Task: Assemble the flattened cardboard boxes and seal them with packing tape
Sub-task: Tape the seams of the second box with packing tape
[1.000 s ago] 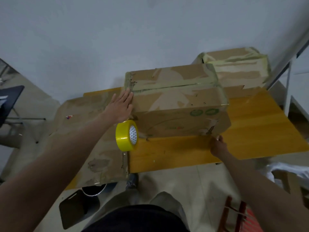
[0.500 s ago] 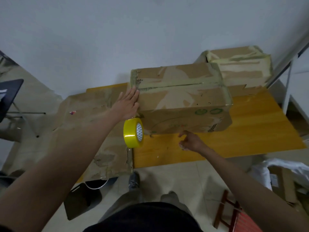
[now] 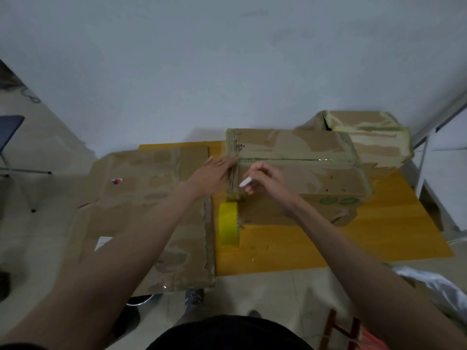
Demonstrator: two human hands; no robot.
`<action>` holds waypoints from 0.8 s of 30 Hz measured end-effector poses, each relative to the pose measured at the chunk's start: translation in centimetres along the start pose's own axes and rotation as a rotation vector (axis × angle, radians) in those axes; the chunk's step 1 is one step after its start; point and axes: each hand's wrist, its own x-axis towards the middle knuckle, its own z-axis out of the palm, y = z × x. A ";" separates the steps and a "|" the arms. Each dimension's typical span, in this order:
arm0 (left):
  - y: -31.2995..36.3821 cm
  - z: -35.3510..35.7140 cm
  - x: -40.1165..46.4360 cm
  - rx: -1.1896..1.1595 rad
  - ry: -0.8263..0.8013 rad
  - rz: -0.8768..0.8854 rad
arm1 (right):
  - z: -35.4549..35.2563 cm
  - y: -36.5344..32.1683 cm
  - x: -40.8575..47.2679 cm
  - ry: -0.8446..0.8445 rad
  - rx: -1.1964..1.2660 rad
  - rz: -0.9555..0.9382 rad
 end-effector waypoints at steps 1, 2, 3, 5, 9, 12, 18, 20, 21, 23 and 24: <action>-0.1 0.0 0.0 0.009 -0.004 0.006 | 0.3 0.3 0.3 0.016 -0.015 0.000; -0.2 0.0 -0.1 0.013 -0.011 0.009 | 0.6 0.7 0.7 0.019 -0.035 -0.011; -0.3 0.1 -0.2 0.013 -0.011 0.012 | 0.9 1.1 1.1 0.013 -0.050 -0.024; -0.5 0.4 -0.2 -0.022 -0.006 0.009 | 1.4 1.9 1.7 0.010 -0.075 -0.033; 0.3 0.9 -1.2 -0.329 0.105 -0.083 | 2.2 2.5 2.3 -0.054 -0.109 -0.036; 2.0 2.3 -3.9 -0.610 0.307 -0.364 | 2.3 3.1 2.5 -0.083 -0.142 -0.041; 6.1 5.7 -8.4 -0.924 0.346 -0.777 | 2.3 3.4 2.4 -0.077 -0.141 -0.075; 7.2 6.6 -8.9 -1.010 0.303 -0.806 | 2.5 3.6 2.4 -0.060 -0.182 -0.096; 7.5 7.0 -9.0 -1.057 0.288 -0.807 | 2.6 3.7 2.3 -0.056 -0.199 -0.102; 8.1 7.4 -9.2 -1.172 0.293 -0.806 | 2.8 3.7 2.1 -0.039 -0.229 -0.120; 8.1 7.6 -9.2 -1.215 0.303 -0.811 | 2.9 3.7 2.0 -0.025 -0.249 -0.134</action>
